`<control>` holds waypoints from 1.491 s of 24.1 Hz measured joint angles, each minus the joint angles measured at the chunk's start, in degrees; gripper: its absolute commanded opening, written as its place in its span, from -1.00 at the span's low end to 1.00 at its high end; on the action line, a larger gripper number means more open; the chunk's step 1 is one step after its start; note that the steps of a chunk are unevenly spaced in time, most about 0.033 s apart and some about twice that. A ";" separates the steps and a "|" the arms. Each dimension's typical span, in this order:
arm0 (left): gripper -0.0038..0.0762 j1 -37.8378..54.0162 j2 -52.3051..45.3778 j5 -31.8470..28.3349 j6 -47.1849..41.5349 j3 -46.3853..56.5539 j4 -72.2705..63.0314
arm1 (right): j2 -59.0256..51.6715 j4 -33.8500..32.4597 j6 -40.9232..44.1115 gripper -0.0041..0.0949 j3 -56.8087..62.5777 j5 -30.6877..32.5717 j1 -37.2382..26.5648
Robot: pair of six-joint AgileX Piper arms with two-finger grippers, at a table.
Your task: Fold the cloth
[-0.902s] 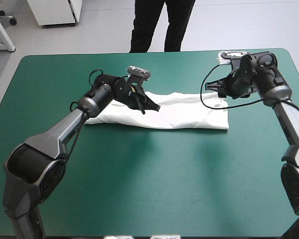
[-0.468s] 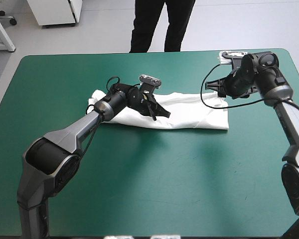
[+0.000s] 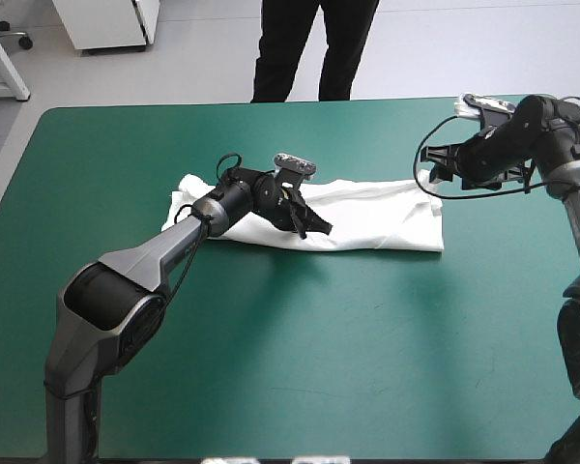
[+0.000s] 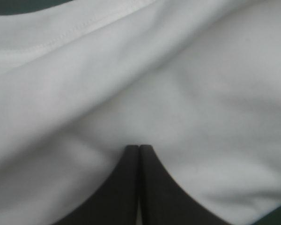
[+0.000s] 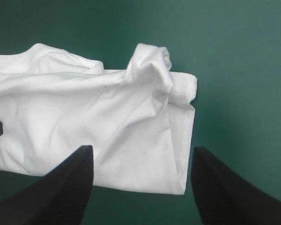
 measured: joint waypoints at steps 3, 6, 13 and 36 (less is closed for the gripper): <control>-0.93 0.00 0.00 0.05 0.00 0.00 0.00 | 2.82 1.17 -1.34 0.37 0.00 1.15 -1.48; -0.93 0.00 0.00 0.05 0.00 0.00 0.00 | 7.75 1.95 -2.12 0.37 0.00 1.83 -1.78; -0.93 0.00 0.00 0.45 0.00 -0.06 0.00 | 14.76 4.31 -3.85 0.37 0.00 1.42 -1.78; -0.93 0.00 0.11 2.02 0.00 -0.45 0.05 | 12.74 6.79 -7.07 -0.95 -0.59 0.50 3.88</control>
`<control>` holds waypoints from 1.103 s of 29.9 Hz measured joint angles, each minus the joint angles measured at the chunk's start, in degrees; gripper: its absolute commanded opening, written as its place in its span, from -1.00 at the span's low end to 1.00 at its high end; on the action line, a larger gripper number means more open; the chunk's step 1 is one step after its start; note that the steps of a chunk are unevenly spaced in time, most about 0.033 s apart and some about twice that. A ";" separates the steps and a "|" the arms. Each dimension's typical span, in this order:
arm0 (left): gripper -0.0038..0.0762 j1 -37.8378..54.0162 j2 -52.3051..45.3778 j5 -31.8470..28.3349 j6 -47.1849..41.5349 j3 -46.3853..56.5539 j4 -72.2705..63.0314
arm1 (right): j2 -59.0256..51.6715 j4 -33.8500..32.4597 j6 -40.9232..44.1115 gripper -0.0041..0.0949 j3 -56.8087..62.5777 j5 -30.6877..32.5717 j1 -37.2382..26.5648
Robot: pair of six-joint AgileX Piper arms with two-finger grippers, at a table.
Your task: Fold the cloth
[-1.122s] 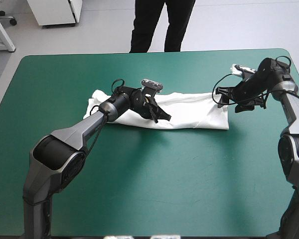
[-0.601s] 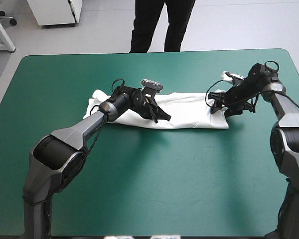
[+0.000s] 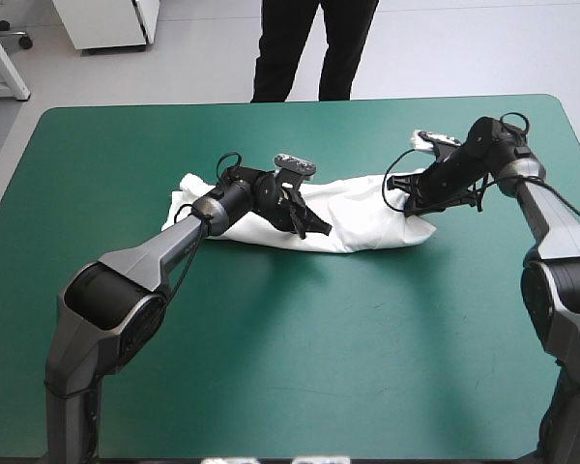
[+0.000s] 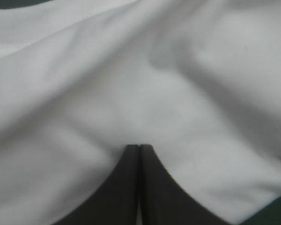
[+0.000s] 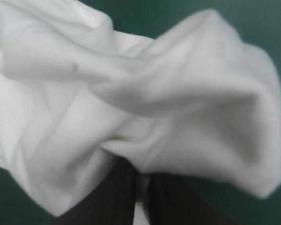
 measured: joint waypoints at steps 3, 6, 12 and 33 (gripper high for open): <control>-0.93 0.00 0.00 0.14 0.00 0.00 0.00 | -3.86 1.04 -0.05 -0.95 -0.59 0.84 0.04; -0.93 0.00 0.00 0.19 0.00 0.00 0.00 | -6.51 3.06 -0.49 -0.95 -2.42 1.21 0.63; -0.93 0.00 0.00 0.19 0.00 0.00 0.00 | -9.19 4.60 -0.65 -0.95 -9.53 2.56 4.28; -0.93 2.37 -14.95 14.45 -0.05 0.52 11.27 | -9.45 3.96 -0.65 -0.95 -15.07 4.11 9.02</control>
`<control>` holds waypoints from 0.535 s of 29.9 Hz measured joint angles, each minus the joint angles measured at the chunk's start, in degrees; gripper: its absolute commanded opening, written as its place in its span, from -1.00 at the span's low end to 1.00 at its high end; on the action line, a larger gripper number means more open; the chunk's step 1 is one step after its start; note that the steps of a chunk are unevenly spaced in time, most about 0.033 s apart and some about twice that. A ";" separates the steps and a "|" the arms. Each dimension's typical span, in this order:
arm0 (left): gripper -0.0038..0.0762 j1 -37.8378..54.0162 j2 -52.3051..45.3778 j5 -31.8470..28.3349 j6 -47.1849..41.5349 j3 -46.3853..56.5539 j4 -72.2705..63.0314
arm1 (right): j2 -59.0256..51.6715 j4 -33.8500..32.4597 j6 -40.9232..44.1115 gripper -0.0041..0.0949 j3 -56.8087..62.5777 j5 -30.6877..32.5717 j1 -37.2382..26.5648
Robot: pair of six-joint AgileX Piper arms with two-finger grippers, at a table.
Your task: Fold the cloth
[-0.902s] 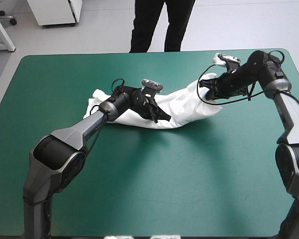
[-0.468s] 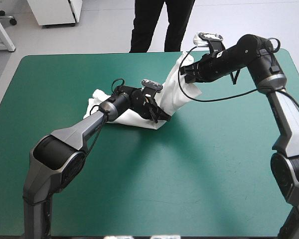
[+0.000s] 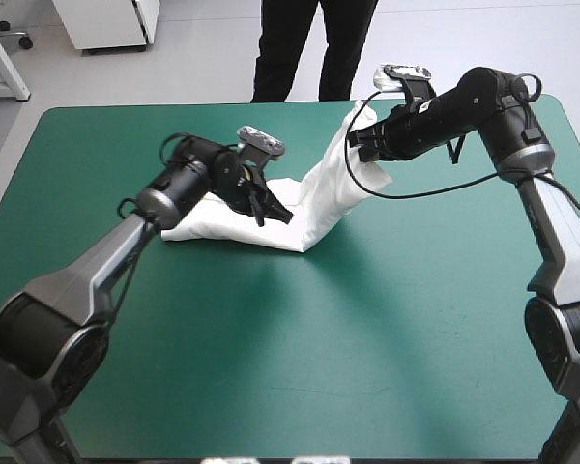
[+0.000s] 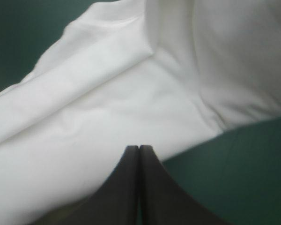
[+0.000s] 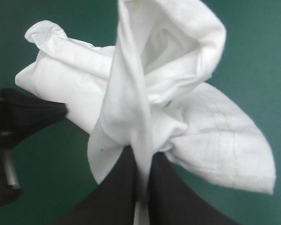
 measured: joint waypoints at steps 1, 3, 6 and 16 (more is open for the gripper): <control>-0.93 0.56 -2.29 2.27 0.00 0.00 0.56 | 0.00 0.00 0.00 -0.95 0.00 0.00 0.05; -0.93 1.59 -6.49 5.58 0.00 0.21 1.04 | 0.00 0.05 0.00 -0.95 0.00 -0.05 0.29; -0.93 2.86 -14.34 9.36 0.00 2.86 1.16 | 0.00 -0.06 -0.40 -0.95 0.00 -0.99 1.64; -0.93 3.31 -43.75 15.74 -2.85 19.13 1.16 | 4.68 1.00 -2.20 -0.95 -0.44 -10.10 10.55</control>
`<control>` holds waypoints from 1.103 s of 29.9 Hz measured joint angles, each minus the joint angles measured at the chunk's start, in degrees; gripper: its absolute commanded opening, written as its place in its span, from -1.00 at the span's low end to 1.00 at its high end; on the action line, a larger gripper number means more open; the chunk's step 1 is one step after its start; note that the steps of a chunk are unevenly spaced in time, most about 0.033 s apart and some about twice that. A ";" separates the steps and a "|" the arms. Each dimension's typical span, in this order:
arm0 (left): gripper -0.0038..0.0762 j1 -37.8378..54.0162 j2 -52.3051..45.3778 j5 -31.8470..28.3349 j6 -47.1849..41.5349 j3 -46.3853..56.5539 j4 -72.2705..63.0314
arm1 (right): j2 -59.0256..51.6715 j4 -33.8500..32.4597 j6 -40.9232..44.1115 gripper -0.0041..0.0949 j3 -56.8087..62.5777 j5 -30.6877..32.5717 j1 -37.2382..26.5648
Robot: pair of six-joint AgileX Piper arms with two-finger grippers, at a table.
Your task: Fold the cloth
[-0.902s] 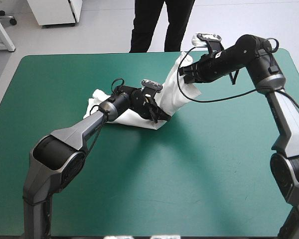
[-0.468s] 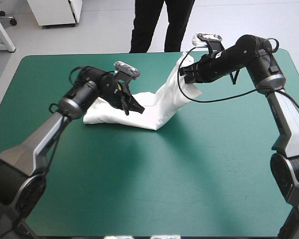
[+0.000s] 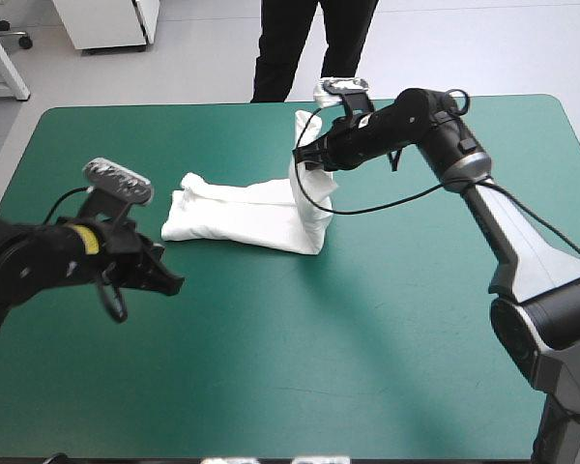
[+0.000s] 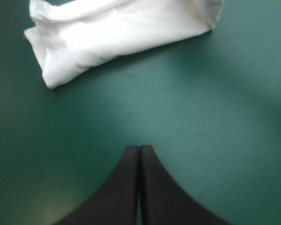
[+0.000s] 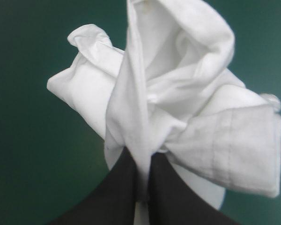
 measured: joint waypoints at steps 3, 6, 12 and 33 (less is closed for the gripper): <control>-0.93 0.00 -7.57 0.00 -1.41 2.65 0.00 | 3.10 1.39 -0.33 -0.95 -0.88 -2.69 3.05; -0.93 0.04 -13.87 0.00 -3.90 3.95 0.00 | 7.25 1.72 -0.13 -0.94 -4.16 -4.12 5.42; -0.93 0.04 -20.63 0.06 -9.66 4.36 -0.06 | 17.03 2.08 4.50 -0.46 -17.06 -3.29 8.78; -0.93 0.11 -16.58 0.06 -10.31 4.75 -2.95 | 21.98 -14.30 14.40 0.17 -32.68 13.24 7.05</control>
